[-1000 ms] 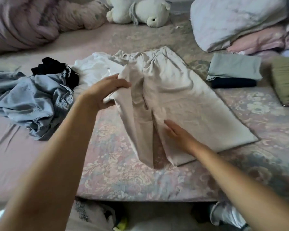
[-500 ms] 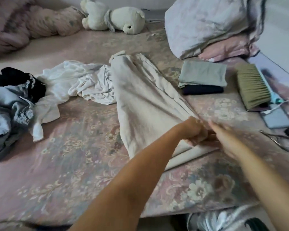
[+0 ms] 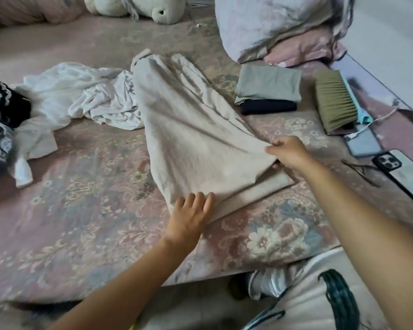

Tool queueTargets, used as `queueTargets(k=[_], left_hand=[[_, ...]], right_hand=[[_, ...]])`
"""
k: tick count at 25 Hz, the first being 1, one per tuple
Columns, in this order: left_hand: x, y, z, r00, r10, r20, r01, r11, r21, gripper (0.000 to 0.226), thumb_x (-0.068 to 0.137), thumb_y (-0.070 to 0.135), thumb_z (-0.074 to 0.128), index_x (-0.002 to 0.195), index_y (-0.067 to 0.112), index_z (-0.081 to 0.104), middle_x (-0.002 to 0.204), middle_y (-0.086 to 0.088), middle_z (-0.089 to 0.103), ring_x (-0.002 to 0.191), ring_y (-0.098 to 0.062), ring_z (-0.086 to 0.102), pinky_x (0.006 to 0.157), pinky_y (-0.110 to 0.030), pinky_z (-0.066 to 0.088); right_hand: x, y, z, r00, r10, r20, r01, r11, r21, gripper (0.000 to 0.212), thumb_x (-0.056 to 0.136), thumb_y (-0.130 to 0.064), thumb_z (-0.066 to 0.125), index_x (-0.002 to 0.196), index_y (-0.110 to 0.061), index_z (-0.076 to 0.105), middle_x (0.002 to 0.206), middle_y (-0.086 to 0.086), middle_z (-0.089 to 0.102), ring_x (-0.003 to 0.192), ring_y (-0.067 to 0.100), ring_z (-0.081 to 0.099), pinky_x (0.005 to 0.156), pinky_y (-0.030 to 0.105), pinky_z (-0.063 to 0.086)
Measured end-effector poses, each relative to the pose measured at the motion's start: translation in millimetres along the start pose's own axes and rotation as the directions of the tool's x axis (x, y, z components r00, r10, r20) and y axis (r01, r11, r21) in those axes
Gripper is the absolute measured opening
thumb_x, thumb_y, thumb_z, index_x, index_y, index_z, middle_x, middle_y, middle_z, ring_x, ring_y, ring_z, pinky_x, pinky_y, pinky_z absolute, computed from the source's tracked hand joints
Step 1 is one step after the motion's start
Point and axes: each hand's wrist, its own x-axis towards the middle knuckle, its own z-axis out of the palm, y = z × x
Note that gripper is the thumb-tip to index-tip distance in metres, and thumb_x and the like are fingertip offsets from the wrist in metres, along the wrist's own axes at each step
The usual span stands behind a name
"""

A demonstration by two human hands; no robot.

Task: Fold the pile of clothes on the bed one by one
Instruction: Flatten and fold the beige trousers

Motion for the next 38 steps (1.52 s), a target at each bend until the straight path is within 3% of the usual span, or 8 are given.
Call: queueTargets(k=[3,7,18,23,29,33,36,38], left_hand=[[-10,-7,-16,0.989,-0.007,-0.146,0.001,0.999,-0.044,0.068,0.040,-0.004,0.065,0.105,0.007,0.045,0.082,-0.010,0.054,0.066,-0.027,0.052,0.056,-0.035,0.045],[-27,-24,-6,0.949,0.198,-0.244,-0.215,0.976,-0.042,0.027,0.072,-0.003,0.045,0.094,0.006,0.057,0.096,-0.016,0.058,0.078,-0.030,0.057,0.066,-0.039,0.051],[-53,-31,10,0.943,0.171,-0.285,-0.229,0.956,-0.184,0.030,0.086,0.005,0.040,0.099,0.003,0.067,0.101,-0.015,0.064,0.087,-0.029,0.064,0.072,-0.039,0.054],[-54,-33,2,0.931,0.121,-0.345,-0.202,0.957,-0.209,0.025,0.082,-0.001,0.042,0.104,0.008,0.050,0.098,-0.010,0.055,0.084,-0.027,0.057,0.052,-0.035,0.051],[-54,-37,18,0.922,0.190,-0.339,-0.283,0.925,-0.252,0.028,0.077,-0.007,0.054,0.101,0.006,0.048,0.086,-0.009,0.054,0.075,-0.026,0.050,0.055,-0.038,0.049],[-46,-39,20,0.941,0.039,-0.335,-0.170,0.912,-0.372,0.025,0.080,-0.001,0.057,0.103,0.006,0.051,0.087,-0.011,0.059,0.076,-0.028,0.054,0.055,-0.038,0.050],[-29,-41,7,0.892,-0.301,-0.336,0.057,0.815,-0.577,0.021,0.084,0.009,0.052,0.102,0.002,0.061,0.088,-0.014,0.063,0.077,-0.029,0.059,0.063,-0.035,0.048],[-12,-42,-8,0.852,-0.381,-0.358,0.050,0.741,-0.670,0.024,0.083,0.003,0.055,0.106,0.001,0.059,0.093,-0.017,0.064,0.082,-0.028,0.059,0.070,-0.028,0.045]], right_hand=[[-3,-6,-21,1.000,-0.016,0.000,0.016,0.999,-0.043,0.012,0.089,-0.010,0.062,0.080,-0.003,0.060,0.063,0.004,0.057,0.043,0.011,0.052,0.034,0.015,0.041],[-9,20,-36,0.996,0.084,-0.014,-0.085,0.986,-0.147,0.014,0.089,-0.014,0.063,0.078,-0.007,0.061,0.059,0.005,0.059,0.042,0.010,0.053,0.039,0.019,0.041],[-15,64,-28,0.994,0.110,-0.007,-0.109,0.969,-0.224,0.014,0.087,-0.014,0.067,0.077,-0.007,0.060,0.057,0.006,0.054,0.044,0.012,0.049,0.048,0.024,0.039],[-19,65,-19,0.999,-0.022,-0.025,0.019,0.989,-0.147,0.010,0.089,-0.015,0.064,0.093,-0.015,0.055,0.091,0.007,0.060,0.071,0.020,0.055,0.073,0.032,0.044],[-29,58,-15,0.997,-0.066,-0.031,0.053,0.947,-0.317,0.032,0.093,-0.023,0.058,0.065,-0.011,0.047,0.061,0.004,0.044,0.063,0.019,0.042,0.055,0.031,0.026],[-42,44,8,0.976,-0.213,-0.040,0.115,0.666,-0.737,0.027,0.089,-0.020,0.062,0.110,-0.003,0.061,0.117,0.020,0.051,0.109,0.035,0.044,0.088,0.039,0.036],[-81,0,51,0.801,-0.444,0.401,0.598,0.627,-0.499,0.060,0.087,-0.034,0.064,0.139,-0.014,0.043,0.144,0.004,0.037,0.134,0.023,0.029,0.109,0.032,0.024],[-103,-29,83,0.667,-0.428,0.610,0.708,0.621,-0.338,0.068,0.085,-0.038,0.066,0.144,-0.018,0.038,0.142,-0.005,0.042,0.133,0.013,0.033,0.107,0.019,0.022]])
